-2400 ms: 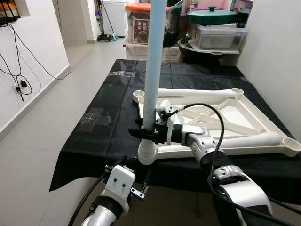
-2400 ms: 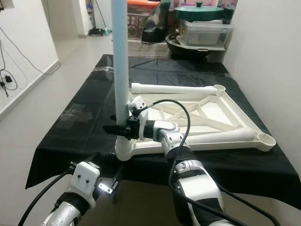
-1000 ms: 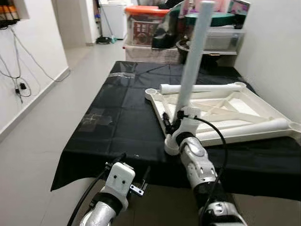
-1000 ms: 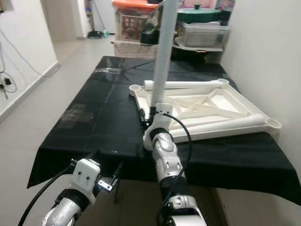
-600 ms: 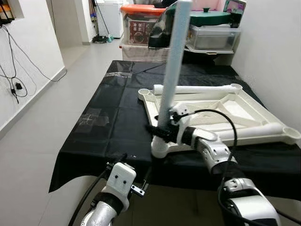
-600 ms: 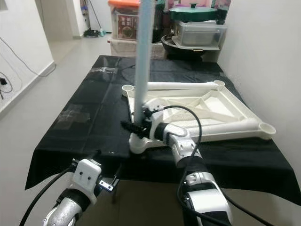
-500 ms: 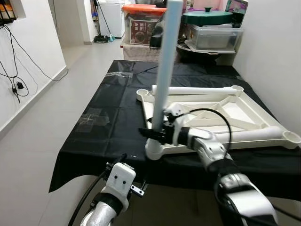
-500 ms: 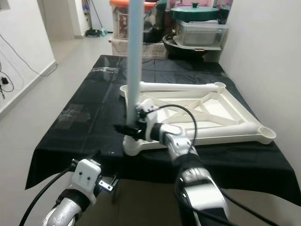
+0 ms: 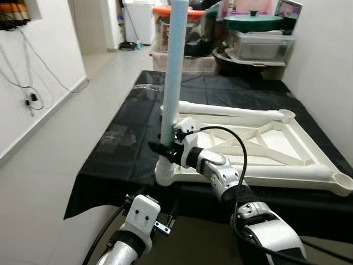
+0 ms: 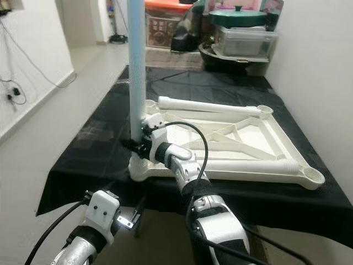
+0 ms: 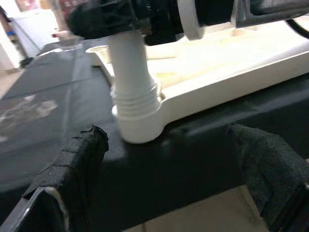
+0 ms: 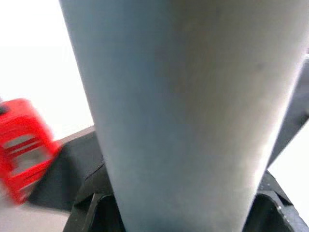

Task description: Building children table

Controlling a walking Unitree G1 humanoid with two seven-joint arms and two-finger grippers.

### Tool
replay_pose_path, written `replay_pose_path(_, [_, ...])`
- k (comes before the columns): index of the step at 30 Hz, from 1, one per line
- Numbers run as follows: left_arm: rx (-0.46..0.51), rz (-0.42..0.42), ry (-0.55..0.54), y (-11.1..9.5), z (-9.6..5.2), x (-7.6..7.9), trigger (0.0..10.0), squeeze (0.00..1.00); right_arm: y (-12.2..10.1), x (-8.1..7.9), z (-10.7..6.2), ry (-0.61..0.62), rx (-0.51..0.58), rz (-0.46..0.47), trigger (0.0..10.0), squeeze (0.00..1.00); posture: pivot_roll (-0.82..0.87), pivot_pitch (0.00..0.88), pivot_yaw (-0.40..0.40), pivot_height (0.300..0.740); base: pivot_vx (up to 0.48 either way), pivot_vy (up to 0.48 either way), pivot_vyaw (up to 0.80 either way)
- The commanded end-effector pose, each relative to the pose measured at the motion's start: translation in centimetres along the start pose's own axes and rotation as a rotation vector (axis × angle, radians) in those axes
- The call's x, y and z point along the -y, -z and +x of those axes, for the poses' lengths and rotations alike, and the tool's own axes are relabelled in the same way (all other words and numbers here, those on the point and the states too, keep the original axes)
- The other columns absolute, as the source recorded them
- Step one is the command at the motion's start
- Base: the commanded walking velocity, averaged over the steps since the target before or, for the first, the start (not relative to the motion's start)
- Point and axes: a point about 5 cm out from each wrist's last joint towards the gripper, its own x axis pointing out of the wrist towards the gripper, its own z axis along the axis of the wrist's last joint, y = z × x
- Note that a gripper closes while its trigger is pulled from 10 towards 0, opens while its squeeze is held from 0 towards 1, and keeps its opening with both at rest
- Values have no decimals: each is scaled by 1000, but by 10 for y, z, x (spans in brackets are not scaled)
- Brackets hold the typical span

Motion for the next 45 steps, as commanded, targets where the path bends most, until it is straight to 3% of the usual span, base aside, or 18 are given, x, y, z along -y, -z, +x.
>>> replay_pose_path(1, [6, 8, 11, 0, 0, 0, 10000, 0, 6, 33, -20, 369, 15, 35, 0, 0, 69, 0, -56, 740, 0, 0, 0])
replay_pose_path(3, [6, 8, 11, 0, 0, 0, 10000, 0, 6, 33, -20, 369, 15, 35, 0, 0, 69, 0, -56, 740, 0, 0, 0])
replay_pose_path(5, [6, 10, 18, 1, 3, -1, 10000, 0, 9, 49, -48, 782, 46, 37, 0, 0, 59, 0, -49, 740, 0, 0, 0])
replay_pose_path(7, [6, 12, 20, 2, 4, -1, 10000, 0, 11, 46, -57, 905, 58, 55, 0, 0, 60, 0, -48, 740, 0, 0, 0])
replay_pose_path(14, [7, 16, 16, 1, 6, -2, 10000, 0, 18, 13, -47, 961, 55, 122, 0, 0, 69, 0, -56, 740, 0, 0, 0])
replay_pose_path(15, [7, 16, 14, 1, 6, -2, 10000, 0, 20, 7, -39, 894, 57, 141, 8941, 0, 69, 0, -59, 740, 0, 0, 0])
replay_pose_path(18, [8, 16, 14, 1, 6, -2, 10000, 0, 20, 2, -34, 856, 60, 154, 8941, 0, 69, 0, -59, 740, 0, 0, 0])
replay_pose_path(19, [8, 16, 11, 1, 6, -2, 10000, 0, 18, -3, -29, 786, 90, 151, 10000, 1000, 67, 0, -58, 740, 0, 0, 0])
replay_pose_path(22, [7, 16, 9, 1, 6, -2, 10000, 0, 17, -6, -26, 724, 121, 152, 10000, 1000, 65, 0, -57, 740, 0, 0, 0])
replay_pose_path(23, [8, 15, 8, 1, 6, -3, 10000, 0, 14, -6, -26, 687, 148, 137, 10000, 839, 63, 0, -55, 740, 0, 0, 0])
replay_pose_path(24, [8, 14, 9, 1, 6, -3, 10000, 0, 13, -3, -26, 630, 173, 150, 10000, 0, 62, 0, -54, 740, 0, 0, 0])
replay_pose_path(31, [9, 12, 10, 1, 7, -3, 10000, 0, 1, 9, -27, 396, 208, 155, 10000, 0, 62, 0, -55, 740, 0, 0, 0])
replay_pose_path(32, [10, 12, 10, 2, 8, -3, 10000, 0, -2, 12, -27, 261, 178, 132, 10000, 0, 60, 0, -56, 740, 0, 0, 0])
replay_pose_path(33, [10, 12, 10, 2, 8, -3, 10000, 0, -2, 12, -27, 261, 178, 132, 10000, 0, 60, 0, -56, 740, 0, 0, 0])
replay_pose_path(35, [12, 12, 10, 2, 9, -3, 10000, 0, -10, 15, -27, -71, 77, 59, 10000, 0, 62, 0, -58, 740, 0, 0, 0])
replay_pose_path(37, [13, 12, 10, 2, 9, -3, 10000, 0, -14, 13, -25, -203, 35, 27, 10000, 0, 64, 0, -60, 740, 0, 0, 0])
replay_pose_path(41, [13, 12, 10, 2, 9, -3, 10000, 0, -17, 12, -25, -275, 12, 9, 10000, 0, 64, 0, -60, 740, 0, 0, 0])
replay_pose_path(45, [16, 10, 1, 0, 8, -1, 10000, 0, -17, -7, -6, -441, -58, -68, 10000, 0, 95, 0, -84, 740, 0, 0, 0])
